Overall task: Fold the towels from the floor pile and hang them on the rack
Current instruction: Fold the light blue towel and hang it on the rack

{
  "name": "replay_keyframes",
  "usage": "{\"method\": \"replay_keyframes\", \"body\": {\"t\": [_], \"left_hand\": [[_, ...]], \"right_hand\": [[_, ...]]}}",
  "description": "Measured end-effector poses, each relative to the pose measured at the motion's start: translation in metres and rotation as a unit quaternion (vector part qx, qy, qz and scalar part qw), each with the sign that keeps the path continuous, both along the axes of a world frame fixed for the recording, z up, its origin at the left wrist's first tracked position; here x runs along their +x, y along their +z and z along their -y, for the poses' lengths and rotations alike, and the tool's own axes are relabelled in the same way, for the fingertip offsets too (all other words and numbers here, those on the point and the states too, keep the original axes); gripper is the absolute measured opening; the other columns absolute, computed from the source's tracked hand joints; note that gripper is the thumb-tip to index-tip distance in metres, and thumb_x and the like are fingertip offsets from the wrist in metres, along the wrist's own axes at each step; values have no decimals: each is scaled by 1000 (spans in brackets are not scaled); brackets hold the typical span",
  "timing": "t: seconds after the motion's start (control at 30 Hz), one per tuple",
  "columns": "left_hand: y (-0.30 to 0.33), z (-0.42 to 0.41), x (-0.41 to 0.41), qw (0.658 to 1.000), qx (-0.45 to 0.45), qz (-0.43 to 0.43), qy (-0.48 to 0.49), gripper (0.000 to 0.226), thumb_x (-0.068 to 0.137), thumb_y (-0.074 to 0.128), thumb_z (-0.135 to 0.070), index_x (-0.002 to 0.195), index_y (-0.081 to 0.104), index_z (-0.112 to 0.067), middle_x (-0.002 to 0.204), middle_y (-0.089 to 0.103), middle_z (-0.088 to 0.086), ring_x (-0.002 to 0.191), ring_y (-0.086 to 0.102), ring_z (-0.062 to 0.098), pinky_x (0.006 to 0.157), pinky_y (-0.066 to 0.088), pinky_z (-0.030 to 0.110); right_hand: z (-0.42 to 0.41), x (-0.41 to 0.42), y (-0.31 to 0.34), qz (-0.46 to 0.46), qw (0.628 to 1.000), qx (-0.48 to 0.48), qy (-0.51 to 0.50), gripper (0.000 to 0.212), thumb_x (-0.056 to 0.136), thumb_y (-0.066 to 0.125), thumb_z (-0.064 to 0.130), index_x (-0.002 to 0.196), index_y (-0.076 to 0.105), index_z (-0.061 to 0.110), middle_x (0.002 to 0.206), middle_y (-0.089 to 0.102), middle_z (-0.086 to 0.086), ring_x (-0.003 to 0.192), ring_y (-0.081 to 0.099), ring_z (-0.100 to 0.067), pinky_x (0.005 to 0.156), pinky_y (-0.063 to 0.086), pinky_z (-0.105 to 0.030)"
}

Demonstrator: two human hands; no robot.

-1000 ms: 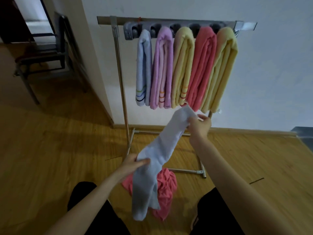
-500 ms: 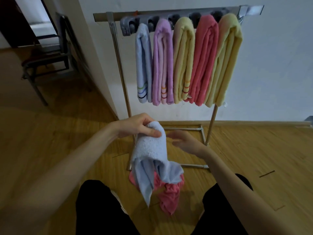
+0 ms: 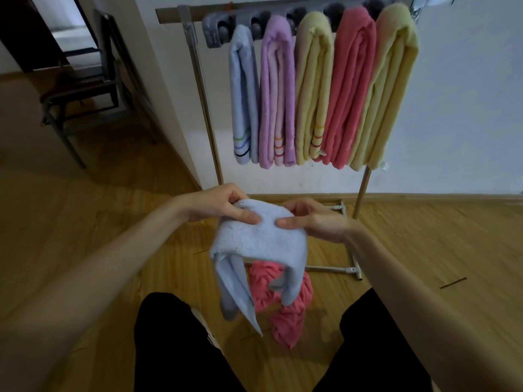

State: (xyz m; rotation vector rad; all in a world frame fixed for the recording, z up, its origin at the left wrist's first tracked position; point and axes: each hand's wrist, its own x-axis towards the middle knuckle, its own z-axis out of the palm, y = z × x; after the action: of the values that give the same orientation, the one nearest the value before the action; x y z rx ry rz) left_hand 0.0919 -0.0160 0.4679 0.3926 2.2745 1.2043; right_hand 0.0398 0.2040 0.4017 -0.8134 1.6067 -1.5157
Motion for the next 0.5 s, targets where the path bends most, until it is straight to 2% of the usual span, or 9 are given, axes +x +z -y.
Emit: {"method": "replay_keyframes", "body": {"t": [0.07,0.17,0.2,0.27,0.33,0.37,0.43,0.5], "left_hand": [[-2,7,-1,1000,5,-1,11,16,78,72,-24,63,70,-24,61,63,-10,57,59,3,54,42,12],[-5,27,0,999,22,11,39,8,67,79,-26,65,74,-21,69,70,-5,67,67,7,57,48,13],[-5,32,0,998,28,10,49,13,66,80,-29,73,75,-19,75,72,-3,73,69,10,60,50,14],[-3,40,-1,997,44,5,67,39,70,80,-30,103,69,-12,96,72,-1,92,68,14,71,53,18],[4,42,-4,997,53,-9,60,52,79,72,-19,129,54,-21,121,61,-10,109,61,9,82,53,21],[10,42,-5,998,46,-17,44,57,82,69,-18,133,49,-29,128,54,-16,115,56,5,87,52,22],[22,42,-9,999,15,-22,17,51,83,64,-19,130,51,-34,128,50,-24,117,51,-3,92,49,21],[34,44,-15,999,-18,-26,1,29,87,59,-13,115,60,-23,120,55,-15,109,54,-6,86,48,16]], "right_hand": [[-9,-7,11,4,1000,-9,3,26,88,60,12,105,61,-7,95,65,-16,86,63,-24,71,53,-27],[-26,-20,20,3,999,-1,-42,36,87,61,17,112,58,-9,101,64,-19,94,61,-30,80,49,-37],[-31,-25,21,2,998,6,-59,38,86,61,18,112,57,-9,102,64,-19,94,61,-30,82,48,-39],[-35,-30,25,-17,997,26,-66,33,87,63,17,109,59,-7,99,66,-15,92,63,-28,80,50,-36],[-36,-35,32,-45,997,40,-53,21,89,62,10,106,57,-1,96,67,-14,89,64,-27,76,52,-36],[-36,-38,37,-49,997,38,-41,22,89,61,5,109,53,2,99,66,-18,91,63,-30,75,54,-37],[-37,-48,50,-25,1000,13,12,37,88,56,-6,121,45,8,111,59,-27,99,60,-36,80,56,-40],[-37,-59,66,-6,995,8,96,49,87,52,-13,129,41,8,126,50,-30,112,55,-40,88,54,-41]]}}
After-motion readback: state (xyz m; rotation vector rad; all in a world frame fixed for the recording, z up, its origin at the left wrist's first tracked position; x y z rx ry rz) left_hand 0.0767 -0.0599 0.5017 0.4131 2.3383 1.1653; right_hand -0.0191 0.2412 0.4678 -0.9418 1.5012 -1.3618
